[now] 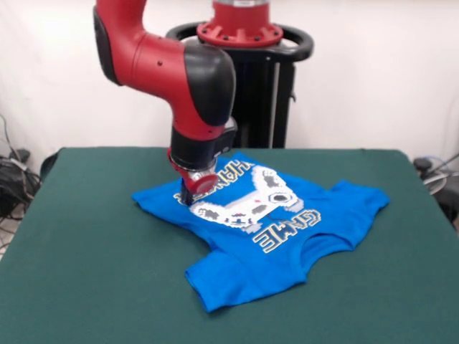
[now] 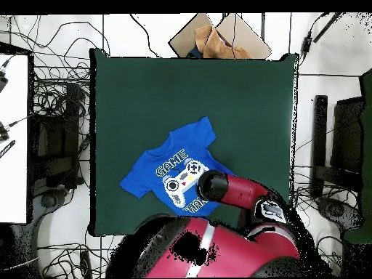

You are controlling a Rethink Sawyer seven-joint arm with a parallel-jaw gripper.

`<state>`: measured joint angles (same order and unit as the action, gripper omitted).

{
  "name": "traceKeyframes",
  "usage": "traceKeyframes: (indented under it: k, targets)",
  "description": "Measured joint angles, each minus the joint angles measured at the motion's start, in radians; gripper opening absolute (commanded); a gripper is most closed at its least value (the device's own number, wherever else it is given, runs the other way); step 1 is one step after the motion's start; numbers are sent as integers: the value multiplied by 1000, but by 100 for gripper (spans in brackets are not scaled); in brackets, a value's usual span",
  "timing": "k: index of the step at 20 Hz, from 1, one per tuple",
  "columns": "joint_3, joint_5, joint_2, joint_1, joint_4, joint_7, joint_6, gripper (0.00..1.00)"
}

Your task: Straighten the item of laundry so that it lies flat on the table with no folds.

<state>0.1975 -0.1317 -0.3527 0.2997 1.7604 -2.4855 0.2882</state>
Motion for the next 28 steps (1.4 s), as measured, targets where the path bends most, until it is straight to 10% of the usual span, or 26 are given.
traceKeyframes:
  k: [16, 28]
  targets:
    - [312, 180, 189, -372, -38, 0, -179, 0]
    - [440, 230, 326, -332, -66, 0, -483, 0]
